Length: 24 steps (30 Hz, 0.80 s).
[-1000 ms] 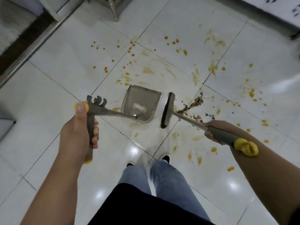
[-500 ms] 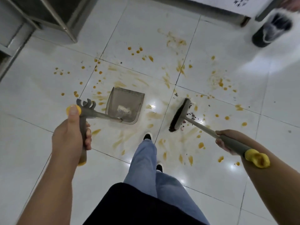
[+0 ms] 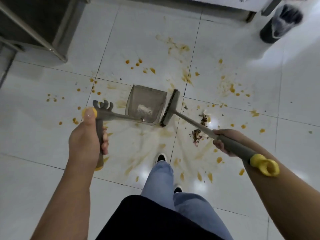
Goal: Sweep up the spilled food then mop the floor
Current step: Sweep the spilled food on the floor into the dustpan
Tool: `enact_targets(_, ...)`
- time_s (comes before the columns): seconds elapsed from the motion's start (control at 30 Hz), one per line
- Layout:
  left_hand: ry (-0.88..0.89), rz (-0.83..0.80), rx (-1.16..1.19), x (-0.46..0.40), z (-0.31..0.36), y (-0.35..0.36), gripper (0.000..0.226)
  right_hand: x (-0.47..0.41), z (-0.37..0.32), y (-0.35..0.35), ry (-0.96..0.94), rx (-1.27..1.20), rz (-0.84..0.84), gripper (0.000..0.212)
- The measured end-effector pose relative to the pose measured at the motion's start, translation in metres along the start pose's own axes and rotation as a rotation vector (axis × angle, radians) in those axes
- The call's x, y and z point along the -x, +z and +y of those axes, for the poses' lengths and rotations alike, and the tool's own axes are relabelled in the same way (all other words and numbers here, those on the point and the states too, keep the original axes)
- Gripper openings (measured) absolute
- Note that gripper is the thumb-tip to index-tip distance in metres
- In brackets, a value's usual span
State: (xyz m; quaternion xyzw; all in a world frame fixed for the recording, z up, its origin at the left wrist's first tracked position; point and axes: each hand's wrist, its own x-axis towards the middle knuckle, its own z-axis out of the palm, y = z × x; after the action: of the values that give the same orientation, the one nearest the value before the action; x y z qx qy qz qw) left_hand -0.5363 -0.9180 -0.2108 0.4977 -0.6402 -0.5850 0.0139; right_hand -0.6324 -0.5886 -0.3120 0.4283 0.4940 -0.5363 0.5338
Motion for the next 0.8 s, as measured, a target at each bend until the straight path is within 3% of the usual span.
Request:
enact_targets(0.17,0.052,-0.058,-0.07,-0.013,0.016,0.013,0.06,-0.03,-0.038,0.018,0.004,-0.129,-0.075,0.031)
enact_targets(0.3,0.082,-0.089,-0.132,-0.016,0.025,0.023,0.059,-0.036,-0.038,0.0,-0.017,-0.144,0.002,0.027)
enact_targets(0.6,0.117,-0.118,-0.185,0.005,0.013,0.05,0.063,-0.016,0.043,-0.093,0.078,-0.361,0.116,0.031)
enact_targets(0.8,0.068,-0.054,-0.142,0.055,-0.007,0.067,0.072,0.007,0.088,-0.141,0.045,-0.447,0.102,0.03)
